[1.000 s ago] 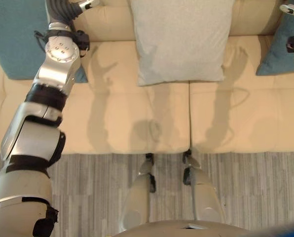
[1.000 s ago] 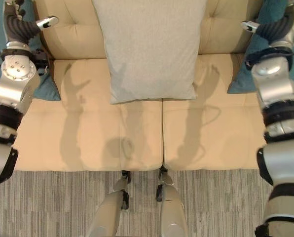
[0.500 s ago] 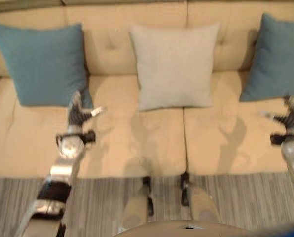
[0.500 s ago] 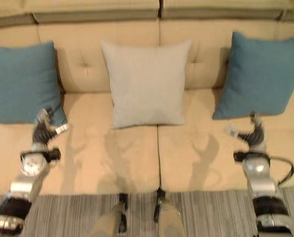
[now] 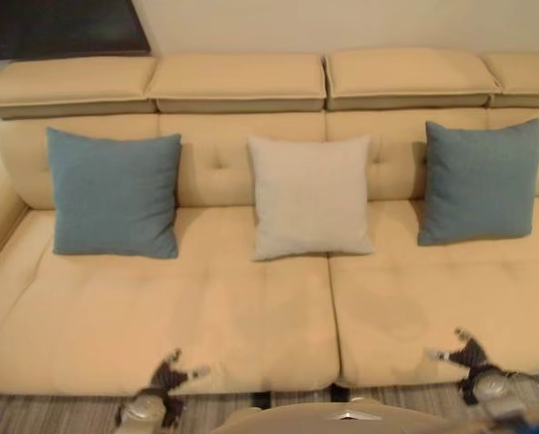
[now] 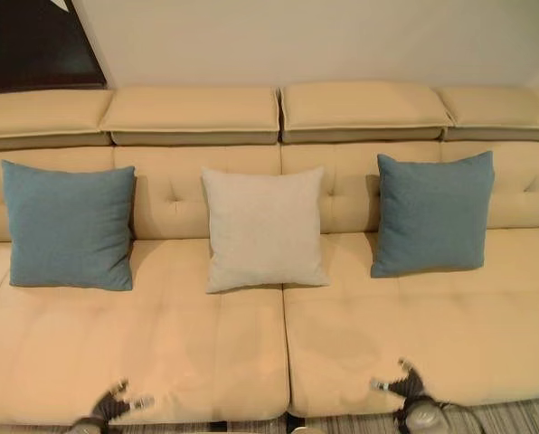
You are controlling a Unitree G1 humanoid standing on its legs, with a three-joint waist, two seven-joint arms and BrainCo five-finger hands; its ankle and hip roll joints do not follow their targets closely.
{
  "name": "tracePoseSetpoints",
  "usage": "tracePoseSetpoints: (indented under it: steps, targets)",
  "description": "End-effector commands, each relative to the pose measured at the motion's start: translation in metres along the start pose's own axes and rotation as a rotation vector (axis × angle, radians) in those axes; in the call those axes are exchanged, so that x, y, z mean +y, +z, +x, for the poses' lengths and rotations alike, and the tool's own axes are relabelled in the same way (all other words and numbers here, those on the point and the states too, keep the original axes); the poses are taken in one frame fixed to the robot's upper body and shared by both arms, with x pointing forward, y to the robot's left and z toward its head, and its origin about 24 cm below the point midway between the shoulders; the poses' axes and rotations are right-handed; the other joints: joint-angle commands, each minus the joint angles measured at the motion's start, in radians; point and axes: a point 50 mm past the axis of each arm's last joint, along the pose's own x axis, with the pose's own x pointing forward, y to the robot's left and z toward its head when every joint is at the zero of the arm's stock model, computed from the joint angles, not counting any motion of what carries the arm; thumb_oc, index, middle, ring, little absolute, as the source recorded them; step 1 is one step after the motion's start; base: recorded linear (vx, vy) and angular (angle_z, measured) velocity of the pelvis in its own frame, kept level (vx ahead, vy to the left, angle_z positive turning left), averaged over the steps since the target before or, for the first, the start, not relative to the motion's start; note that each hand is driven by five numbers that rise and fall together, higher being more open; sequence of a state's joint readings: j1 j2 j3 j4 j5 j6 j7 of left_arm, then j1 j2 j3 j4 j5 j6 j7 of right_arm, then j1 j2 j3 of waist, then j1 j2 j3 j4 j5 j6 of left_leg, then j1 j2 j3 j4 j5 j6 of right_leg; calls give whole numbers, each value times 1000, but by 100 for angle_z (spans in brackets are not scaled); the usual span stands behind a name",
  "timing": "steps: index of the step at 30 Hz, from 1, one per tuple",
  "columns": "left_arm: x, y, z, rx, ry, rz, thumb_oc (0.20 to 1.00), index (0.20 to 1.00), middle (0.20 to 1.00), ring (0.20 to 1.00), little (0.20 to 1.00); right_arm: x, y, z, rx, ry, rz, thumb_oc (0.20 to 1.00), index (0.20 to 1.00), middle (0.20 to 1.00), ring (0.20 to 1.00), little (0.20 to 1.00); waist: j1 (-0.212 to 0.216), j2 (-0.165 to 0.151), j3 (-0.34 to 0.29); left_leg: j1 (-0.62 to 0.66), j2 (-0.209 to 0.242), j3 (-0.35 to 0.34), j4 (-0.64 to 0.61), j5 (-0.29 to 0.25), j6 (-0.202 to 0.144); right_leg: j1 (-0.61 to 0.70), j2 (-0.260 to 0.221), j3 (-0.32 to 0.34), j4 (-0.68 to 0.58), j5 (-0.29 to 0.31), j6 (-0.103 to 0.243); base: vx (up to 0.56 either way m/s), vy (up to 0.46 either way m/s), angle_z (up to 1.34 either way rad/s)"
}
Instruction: Pick up all the scattered cushions and arrange them neatly on the sofa.
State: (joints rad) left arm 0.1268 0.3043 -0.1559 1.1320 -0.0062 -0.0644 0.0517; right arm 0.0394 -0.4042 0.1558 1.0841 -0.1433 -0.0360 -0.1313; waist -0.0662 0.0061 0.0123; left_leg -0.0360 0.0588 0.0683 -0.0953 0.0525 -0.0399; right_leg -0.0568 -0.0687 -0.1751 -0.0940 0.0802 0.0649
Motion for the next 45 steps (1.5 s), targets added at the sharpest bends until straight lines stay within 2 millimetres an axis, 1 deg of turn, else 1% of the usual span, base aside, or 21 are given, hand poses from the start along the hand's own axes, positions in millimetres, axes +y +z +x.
tracePoseSetpoints:
  steps: [1, 5, 7, 10, 12, 13, 16, 19, 20, 21, 22, 23, 24, 27, 30, 33, 34, 36, 38, 41, 45]
  targets:
    - [23, 16, 5, -16, 77, 30, 1000, 1000, 1000, 1000, 1000, -7, 15, 6, -16, -8, -54, 1000, 1000, 1000, 1000, 1000, 12, -45, 32, 64, 7, 36, 36, -81, -37, 51, -13, 25, 65, -119, 51, -25, -54, -4]
    - [22, -2, 3, 65, 83, -2, 1000, 1000, 1000, 1000, 1000, 1, 3, 5, 43, 15, -63, 1000, 1000, 1000, 1000, 1000, 18, -49, 38, 67, 23, 35, 50, -77, -48, 69, -1, 17, 58, -129, 42, -55, -74, -2]
    - [24, -2, 3, 66, 91, -5, 1000, 1000, 1000, 1000, 1000, 0, 1, 5, 51, 12, -57, 1000, 1000, 1000, 1000, 1000, 18, -51, 44, 58, 28, 31, 60, -73, -51, 69, 3, 15, 58, -132, 38, -100, -63, 1]
    - [26, 13, 6, 21, 100, -9, 1000, 1000, 1000, 1000, 1000, -4, -5, 4, 82, -9, -30, 1000, 1000, 1000, 1000, 1000, 22, -66, 78, -27, 46, 9, 125, -46, -67, 57, 10, 0, 43, -138, 24, -223, -71, 23]
    - [24, 21, 8, -1, 96, 3, 1000, 1000, 1000, 1000, 1000, -7, -6, 5, 94, -14, -37, 1000, 1000, 1000, 1000, 1000, 27, -78, 98, -68, 26, -30, 206, -83, -62, 30, 1, 5, 56, -127, 18, -267, -4, 48]
    - [19, 26, 9, -15, 77, 6, 1000, 1000, 1000, 1000, 1000, -10, -2, 6, 86, -23, -46, 1000, 1000, 1000, 1000, 1000, 23, -92, 106, -78, -4, -77, 315, -155, -53, -7, -13, 14, 71, -112, 15, -241, 57, 5]
    - [12, 28, 9, -18, 52, 18, 1000, 1000, 1000, 1000, 1000, -10, -3, 6, 96, -14, -73, 1000, 1000, 1000, 1000, 1000, 7, -90, 95, -42, 6, -86, 384, -173, -45, -38, -22, 21, 79, -98, 14, -122, 110, -9]
    - [4, 37, 10, -47, 27, 30, 1000, 1000, 1000, 1000, 1000, -7, -1, 7, 94, 2, -70, 1000, 1000, 1000, 1000, 1000, -13, -67, 80, 8, 16, -100, 315, -186, -52, -66, -25, 32, 94, -82, 24, -61, 161, 2]
    - [4, 37, 10, -47, 27, 30, 1000, 1000, 1000, 1000, 1000, -7, -1, 7, 95, 2, -70, 1000, 1000, 1000, 1000, 1000, -12, -66, 80, 10, 17, -99, 312, -185, -52, -66, -24, 33, 95, -82, 24, -114, 286, 28]
    - [2, 45, 11, -71, 17, 42, 1000, 1000, 1000, 1000, 1000, -5, -1, 7, 104, 6, -61, 1000, 1000, 1000, 1000, 1000, -24, -60, 76, 37, 2, -86, 254, -219, -47, -88, -41, 35, 100, -61, 38, -186, 322, 17]
    - [3, 55, 12, -98, 21, 48, 1000, 1000, 1000, 1000, 1000, -3, 3, 8, 103, 8, -55, 1000, 1000, 1000, 1000, 1000, -29, -66, 89, 33, -22, -86, 245, -248, -32, -120, -69, 46, 110, -30, 54, -188, 322, -8]
    - [3, 55, 12, -98, 21, 48, 1000, 1000, 1000, 1000, 1000, -3, 3, 8, 103, 8, -55, 1000, 1000, 1000, 1000, 1000, -29, -66, 89, 33, -22, -85, 245, -248, -32, -120, -69, 46, 110, -30, 54, -248, 326, -13]
    - [7, 61, 13, -115, 37, 51, 1000, 1000, 1000, 1000, 1000, -1, 9, 9, 95, 12, -55, 1000, 1000, 1000, 1000, 1000, -27, -74, 104, 24, -46, -76, 240, -256, -15, -144, -91, 52, 107, 3, 79, -190, 222, -5]
    - [17, 69, 13, -137, 74, 69, 1000, 1000, 1000, 1000, 1000, 4, 20, 11, 73, 24, -76, 1000, 1000, 1000, 1000, 1000, -18, -86, 121, 14, -61, -48, 238, -253, 1, -180, -124, 46, 106, 40, 110, -233, 205, -33]
    - [27, 68, 13, -126, 100, 92, 1000, 1000, 1000, 1000, 1000, 8, 20, 10, 76, 40, -85, 1000, 1000, 1000, 1000, 1000, 3, -81, 134, -13, -69, -38, 245, -234, 27, -161, -112, 57, 209, -25, 91, -243, 152, -40]
    - [30, 62, 13, -102, 108, 86, 1000, 1000, 1000, 1000, 1000, 12, 15, 9, 93, 53, -85, 1000, 1000, 1000, 1000, 1000, 23, -79, 108, -21, -67, -32, 224, -211, 33, -99, -95, 41, 268, -85, 75, -114, 59, -20]
    - [30, 63, 13, -103, 108, 86, 1000, 1000, 1000, 1000, 1000, 12, 15, 9, 93, 53, -85, 1000, 1000, 1000, 1000, 1000, 21, -80, 105, -24, -68, -33, 223, -208, 33, -102, -97, 41, 267, -83, 76, -68, -4, -6]
    - [30, 57, 13, -85, 108, 72, 1000, 1000, 1000, 1000, 1000, 13, 15, 9, 100, 57, -95, 1000, 1000, 1000, 1000, 1000, 48, -92, 87, -34, -69, -18, 226, -204, 28, -58, -92, 26, 231, -87, 76, -74, -51, -14]
    - [29, 56, 13, -80, 109, 58, 1000, 1000, 1000, 1000, 1000, 14, 16, 9, 95, 58, -95, 1000, 1000, 1000, 1000, 1000, 50, -94, 79, -33, -65, -13, 223, -204, 25, -51, -89, 19, 214, -90, 76, -31, -70, -49]
    - [27, 45, 12, -45, 104, 32, 1000, 1000, 1000, 1000, 1000, 13, 15, 9, 99, 57, -99, 1000, 1000, 1000, 1000, 1000, 51, -108, 53, -19, -54, -3, 214, -199, 14, -7, -72, 28, 126, -84, 75, 7, -110, -14]
    - [20, 41, 12, -27, 89, 12, 1000, 1000, 1000, 1000, 1000, 14, 10, 8, 116, 55, -90, 1000, 1000, 1000, 1000, 1000, 49, -106, 41, 4, -42, -1, 177, -180, 3, 28, -59, 24, 66, -79, 71, 7, -72, -4]
